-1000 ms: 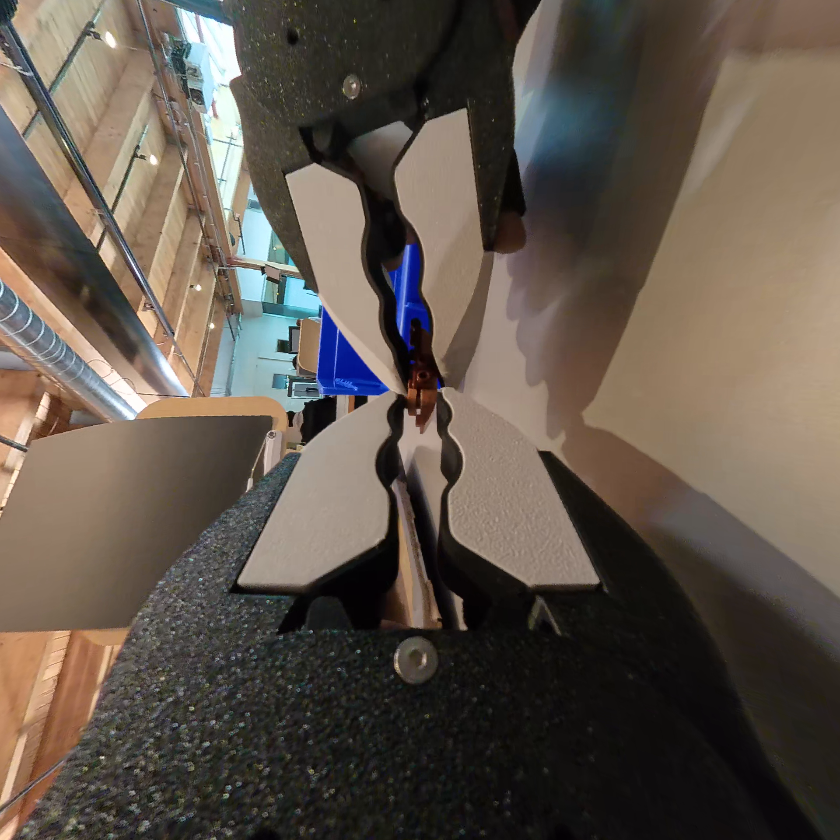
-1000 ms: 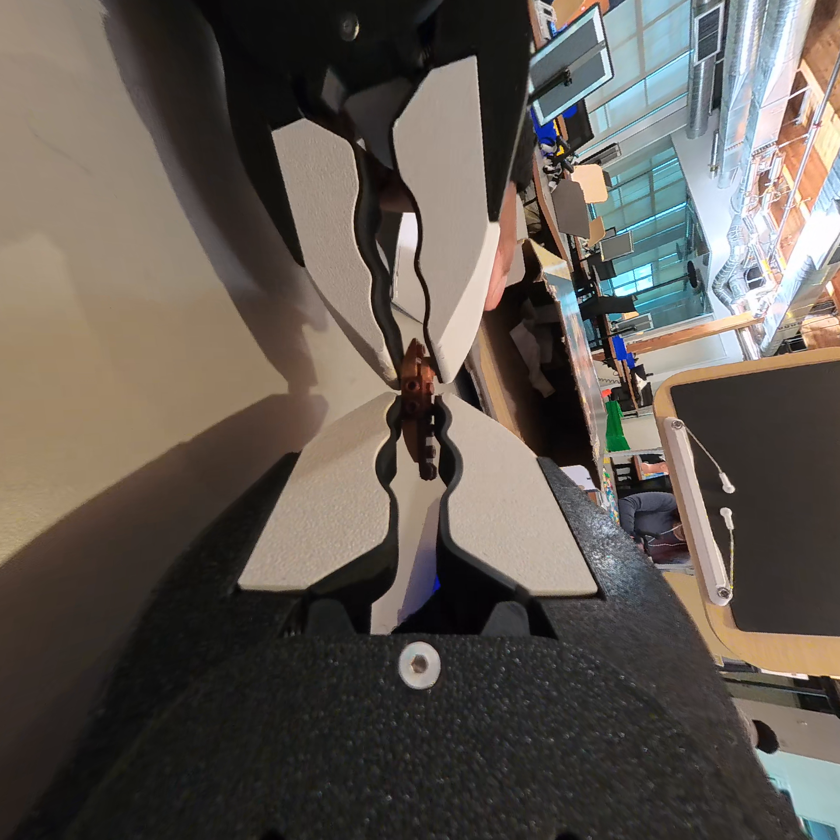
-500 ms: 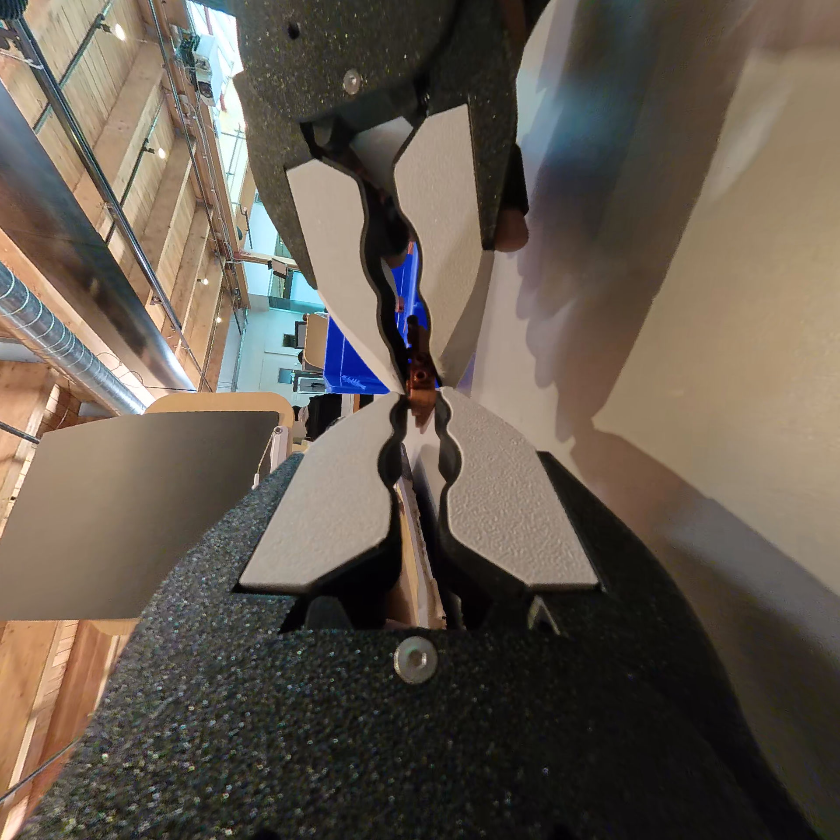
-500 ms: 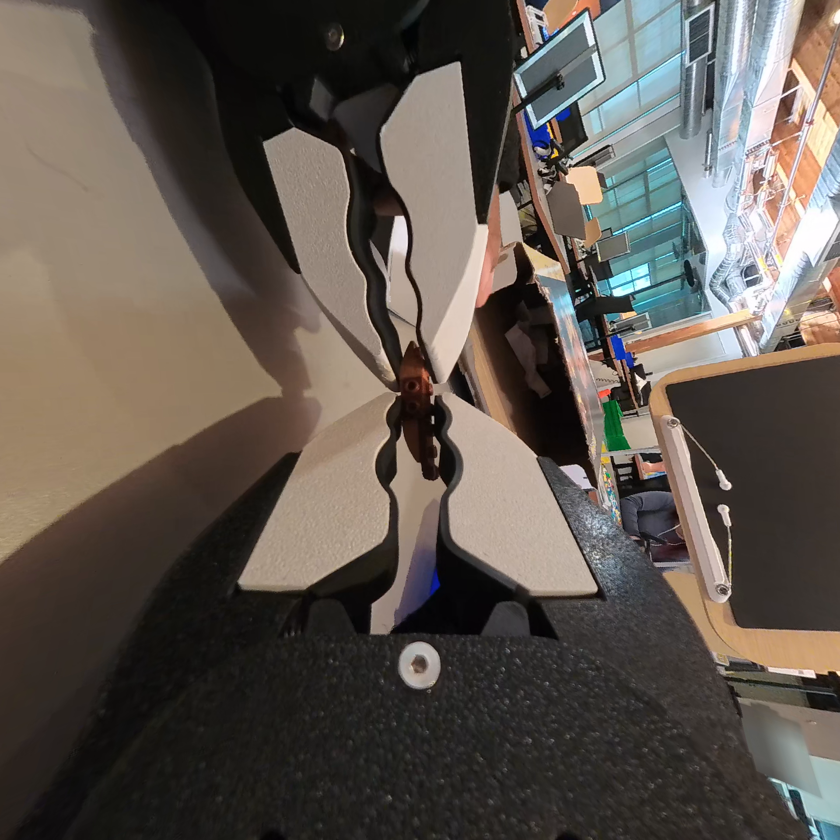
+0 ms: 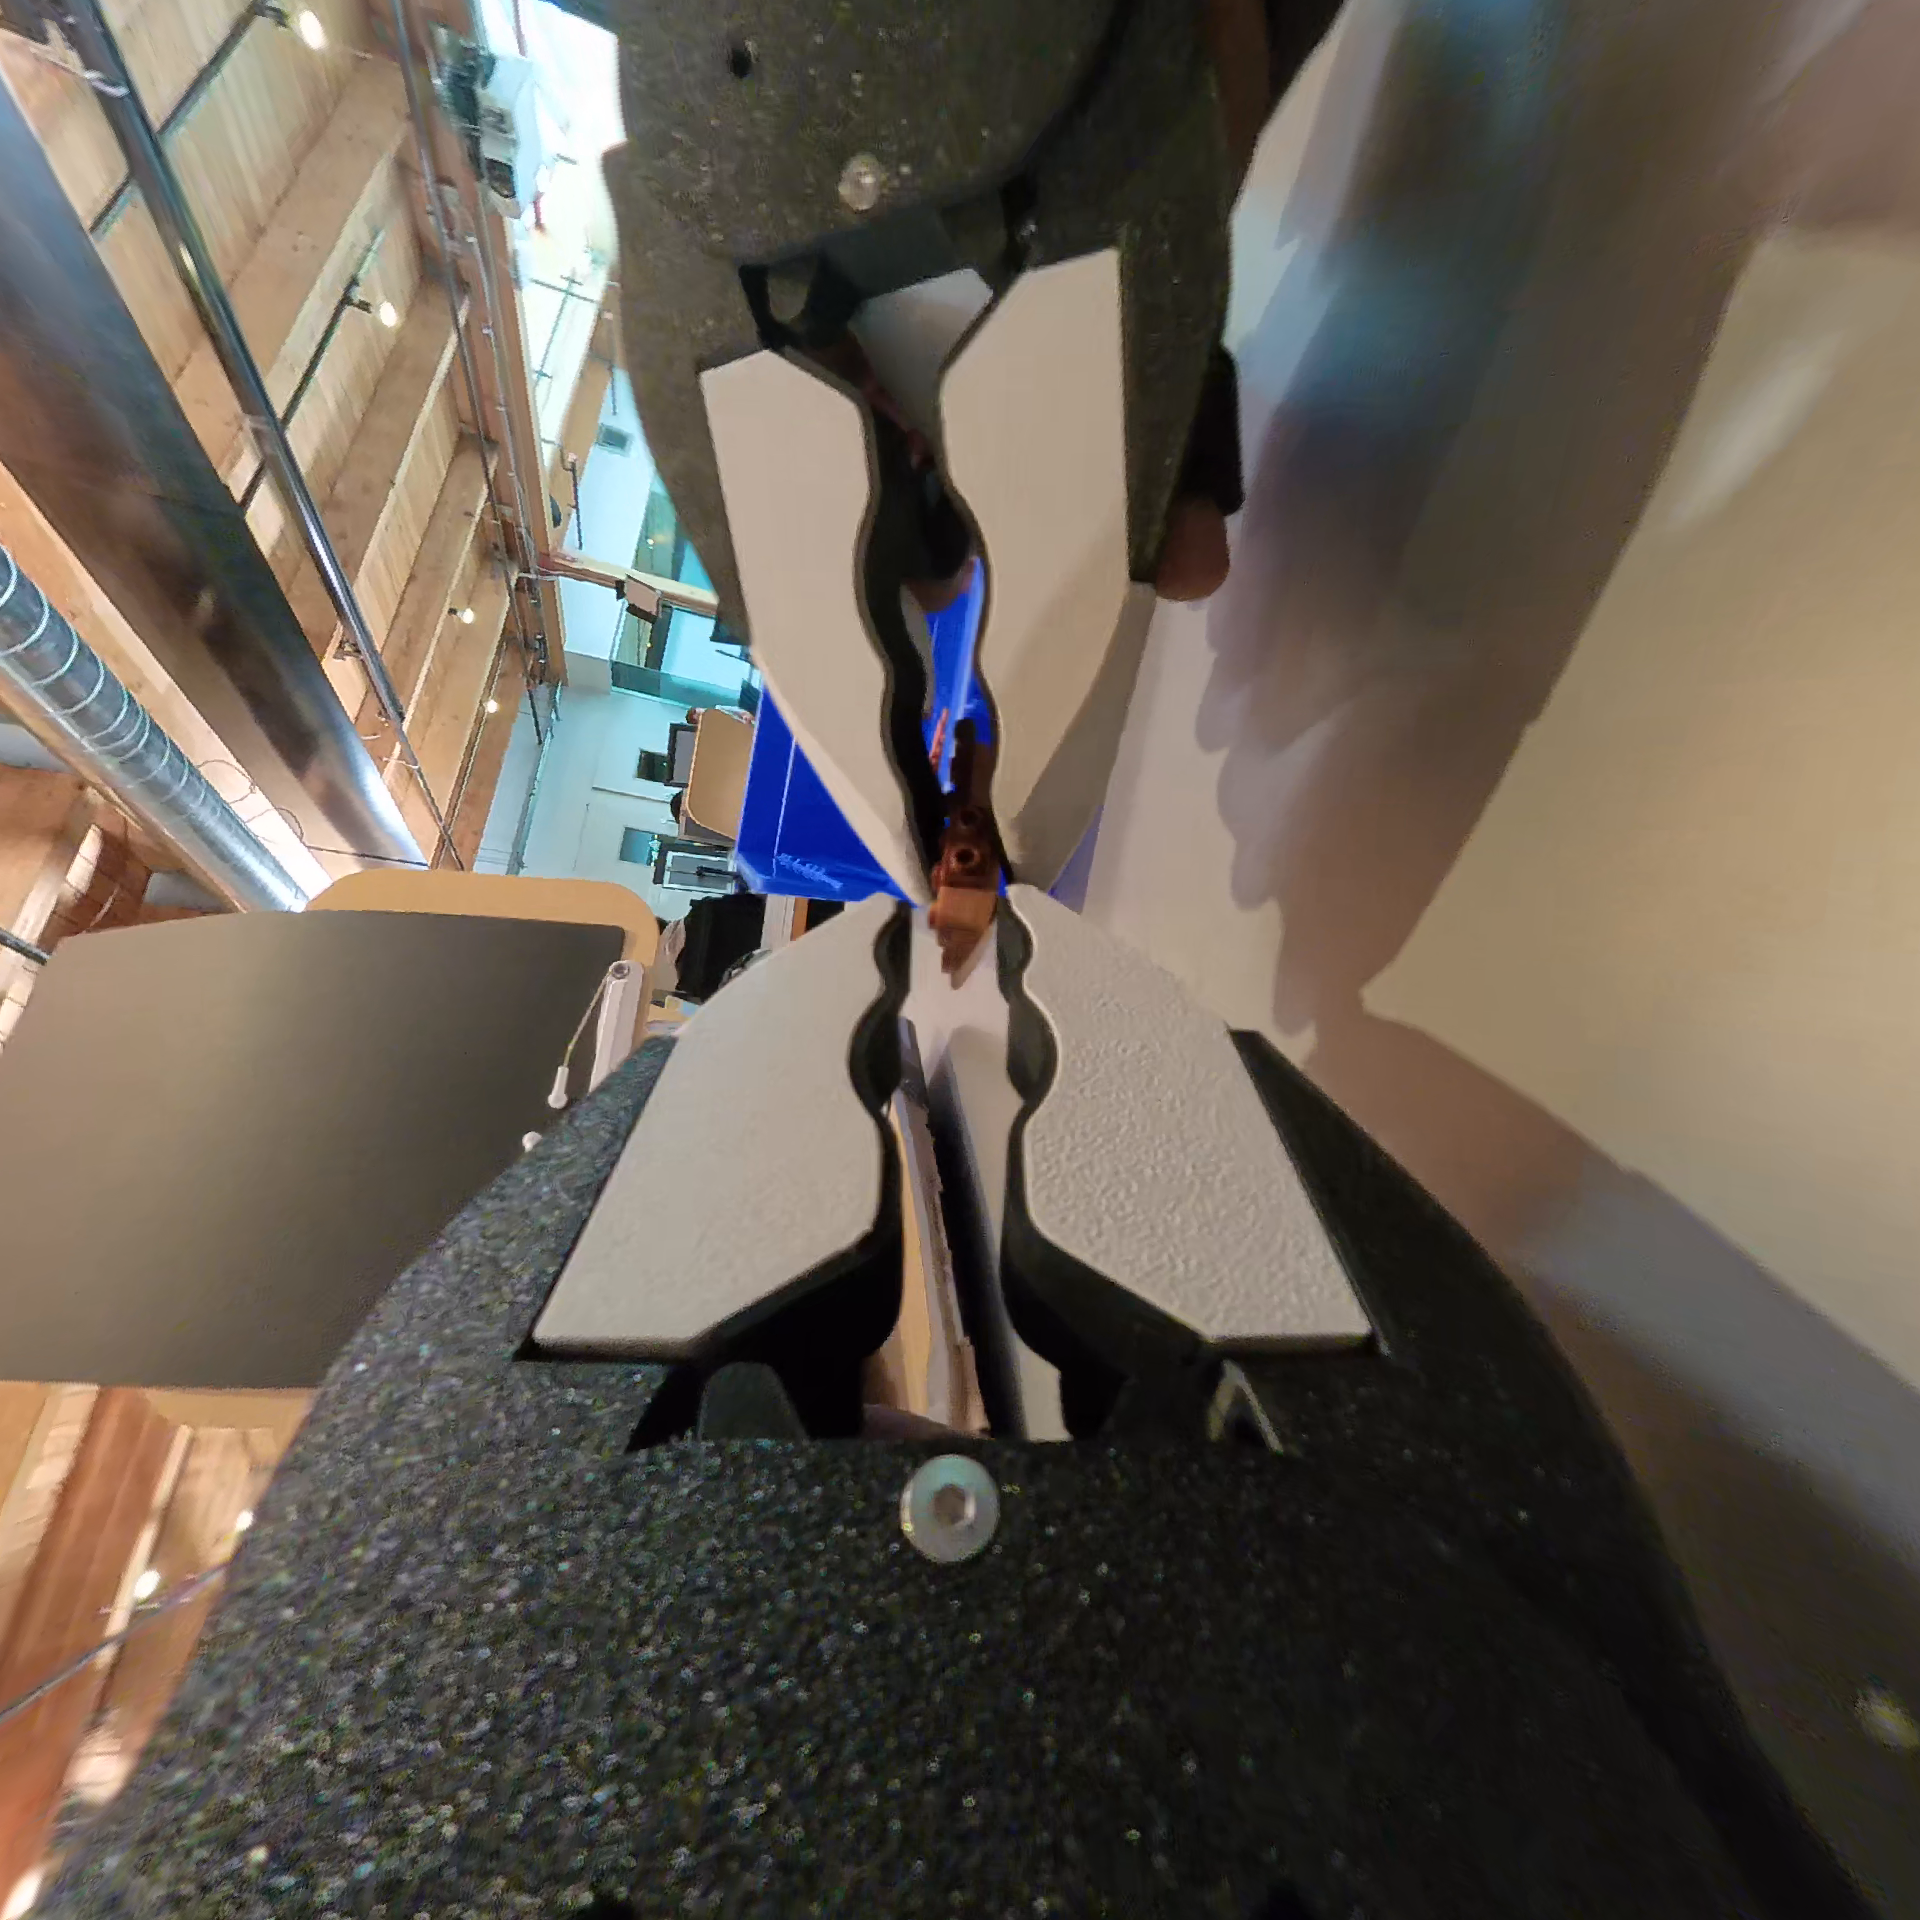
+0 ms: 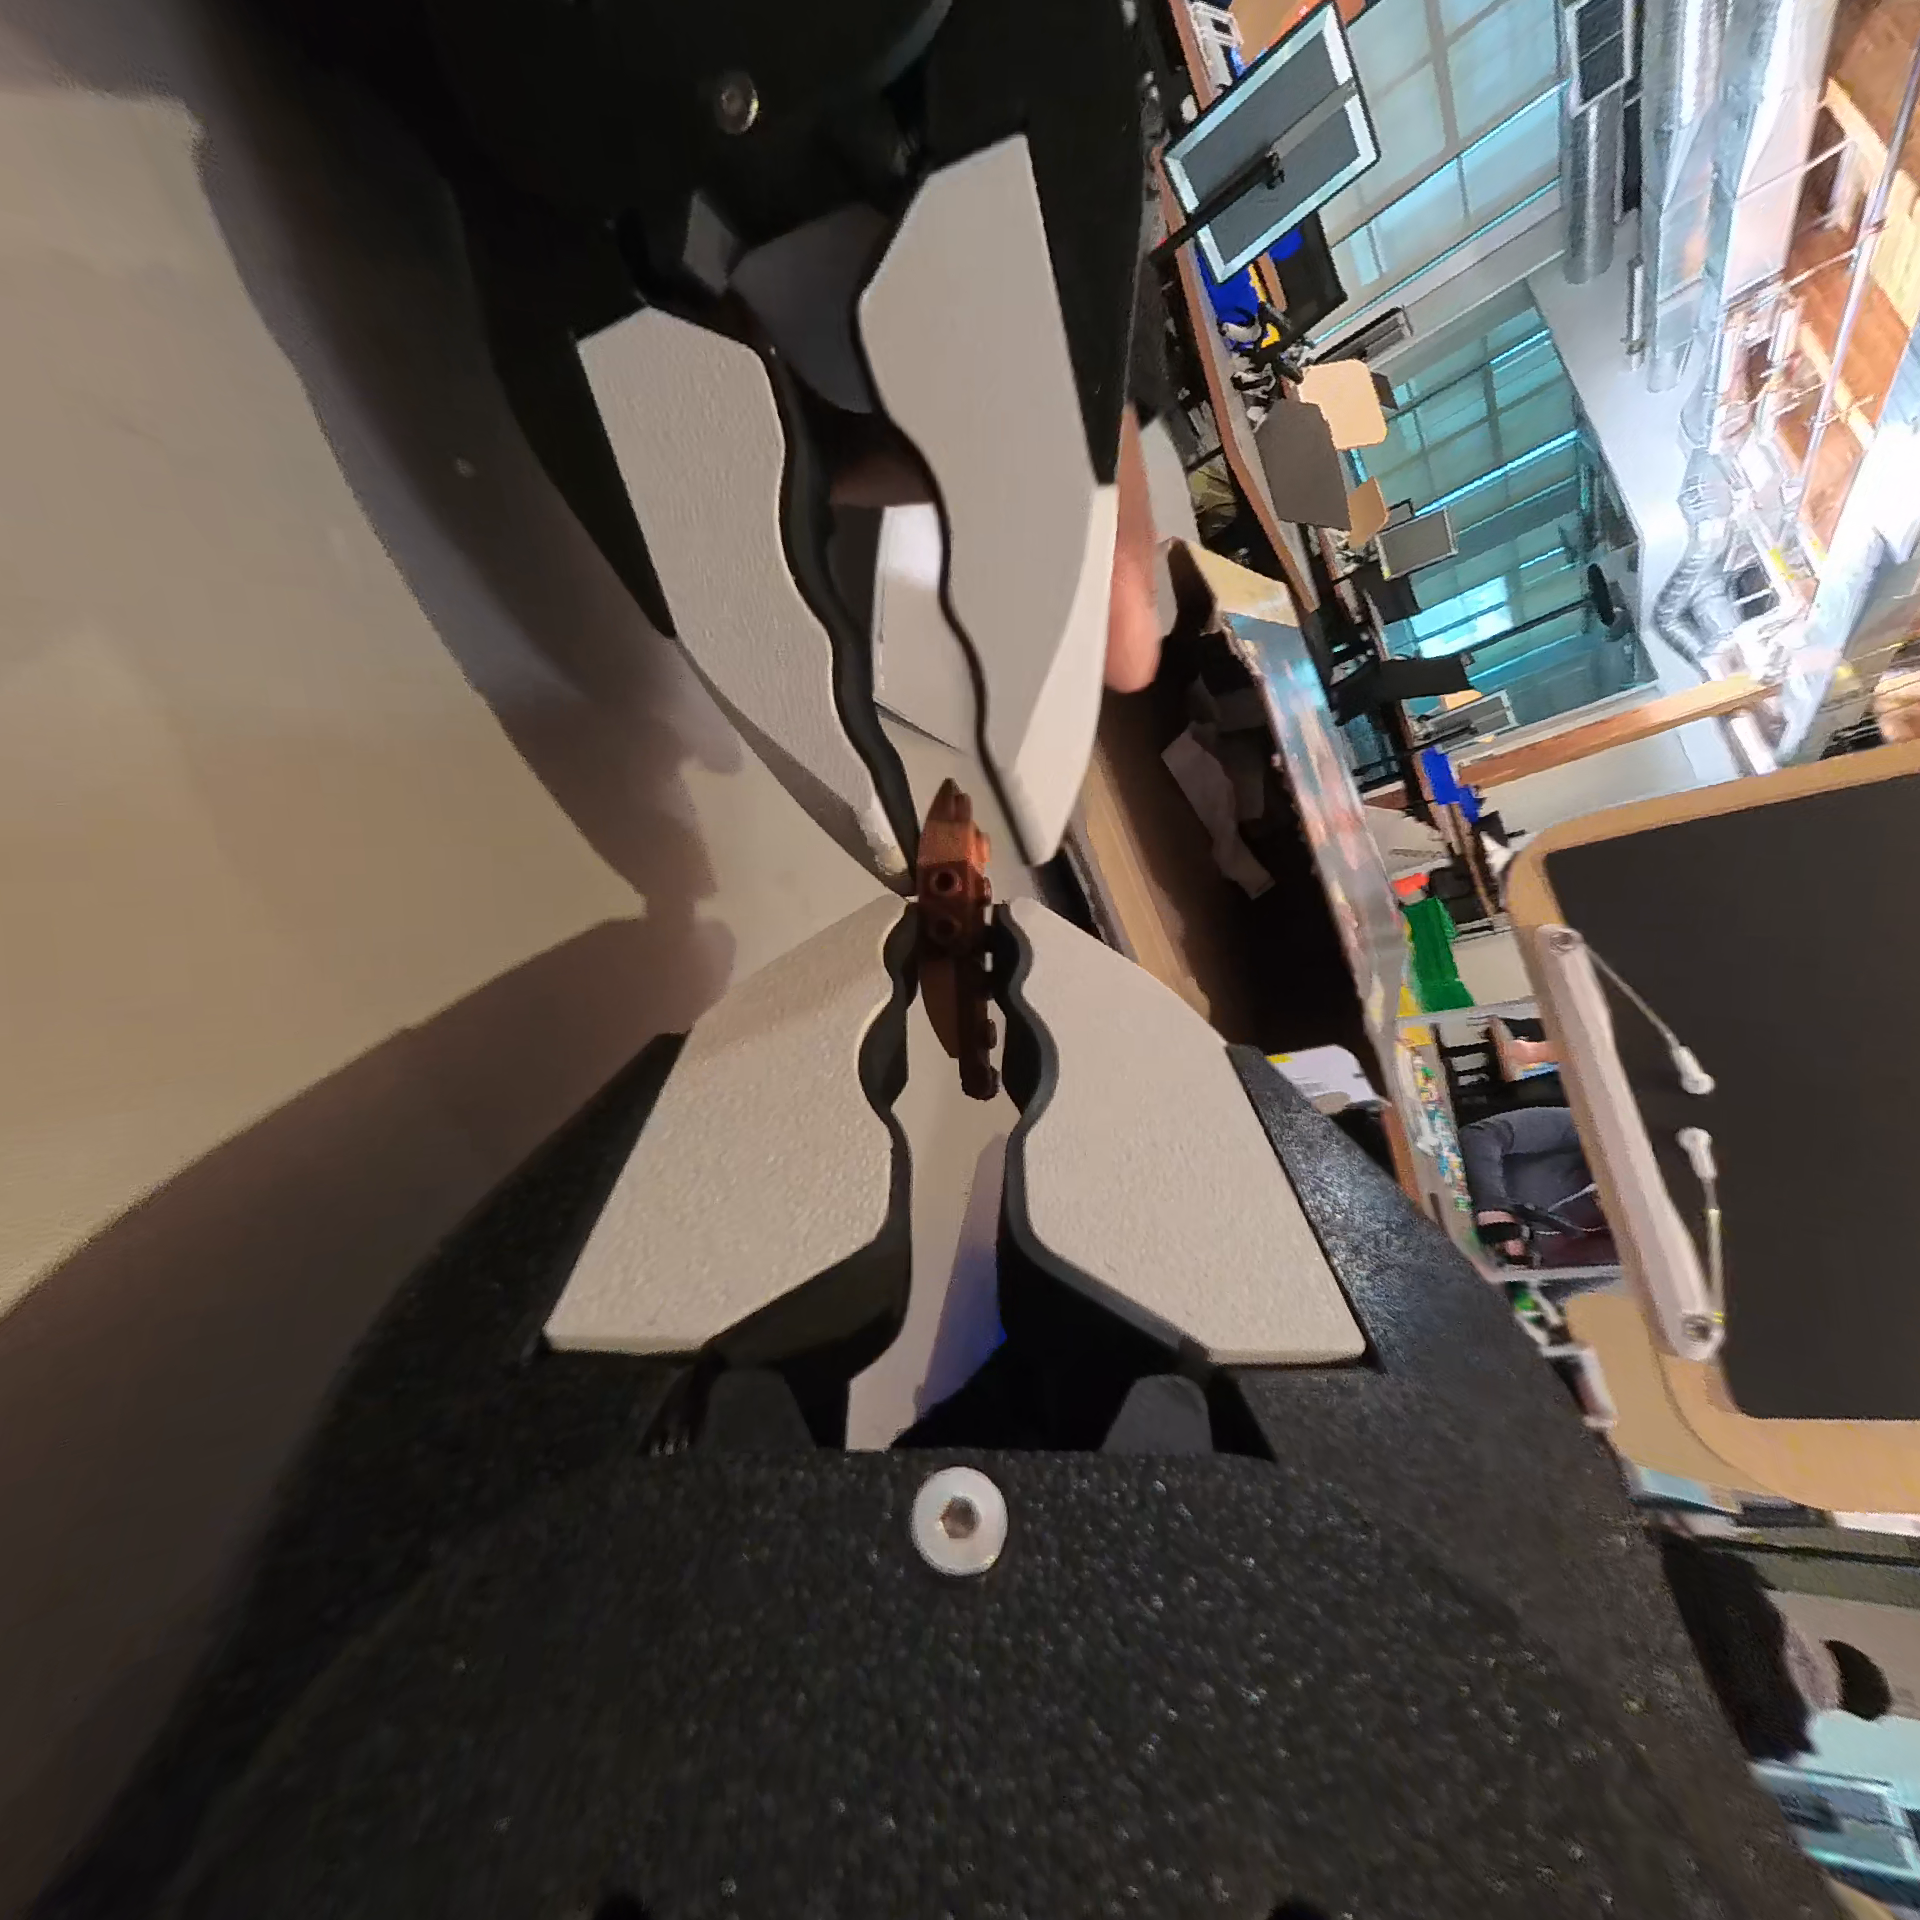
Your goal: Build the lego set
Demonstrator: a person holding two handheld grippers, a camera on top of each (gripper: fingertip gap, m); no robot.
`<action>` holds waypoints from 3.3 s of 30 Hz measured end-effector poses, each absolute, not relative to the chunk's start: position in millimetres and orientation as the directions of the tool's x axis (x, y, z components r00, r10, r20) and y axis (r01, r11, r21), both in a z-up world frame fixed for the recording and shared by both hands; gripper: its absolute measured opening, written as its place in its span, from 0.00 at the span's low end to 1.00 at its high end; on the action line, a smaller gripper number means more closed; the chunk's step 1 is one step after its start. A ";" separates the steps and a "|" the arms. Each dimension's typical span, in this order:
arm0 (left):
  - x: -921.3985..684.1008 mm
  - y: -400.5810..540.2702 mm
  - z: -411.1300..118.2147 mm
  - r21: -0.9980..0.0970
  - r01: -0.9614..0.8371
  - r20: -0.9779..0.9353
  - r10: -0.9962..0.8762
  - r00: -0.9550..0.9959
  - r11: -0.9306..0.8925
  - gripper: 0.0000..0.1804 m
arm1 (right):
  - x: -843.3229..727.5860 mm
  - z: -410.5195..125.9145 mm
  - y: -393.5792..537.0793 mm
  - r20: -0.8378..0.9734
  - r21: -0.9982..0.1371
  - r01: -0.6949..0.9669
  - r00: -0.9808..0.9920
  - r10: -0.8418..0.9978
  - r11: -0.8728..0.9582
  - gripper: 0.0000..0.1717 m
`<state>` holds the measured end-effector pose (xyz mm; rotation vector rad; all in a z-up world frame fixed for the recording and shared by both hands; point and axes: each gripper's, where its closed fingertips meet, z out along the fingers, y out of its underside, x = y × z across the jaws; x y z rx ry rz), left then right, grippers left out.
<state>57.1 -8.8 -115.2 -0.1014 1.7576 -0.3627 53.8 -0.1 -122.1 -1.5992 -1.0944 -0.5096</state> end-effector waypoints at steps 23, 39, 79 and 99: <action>47.4 -7.5 -132.0 -0.532 0.106 -0.791 -0.449 -0.415 0.840 0.06 | 48.6 -135.9 -5.5 0.780 -0.499 0.867 0.437 0.447 0.023 0.12; 41.0 -17.4 -138.5 -0.591 0.113 -0.729 -0.469 -0.499 0.798 0.06 | 41.5 -142.8 -11.6 0.712 -0.544 0.838 0.447 0.542 0.023 0.07; 61.9 7.3 -109.1 -0.948 -0.268 0.278 -0.860 -0.427 -0.173 0.26 | 64.7 -115.1 7.7 0.817 -0.553 0.832 0.533 0.219 0.039 0.07; 62.0 -5.6 -111.6 -0.939 -0.295 0.300 -0.847 -0.440 -0.179 0.21 | 56.0 -107.5 4.8 0.850 -0.516 0.854 0.499 0.169 0.072 0.07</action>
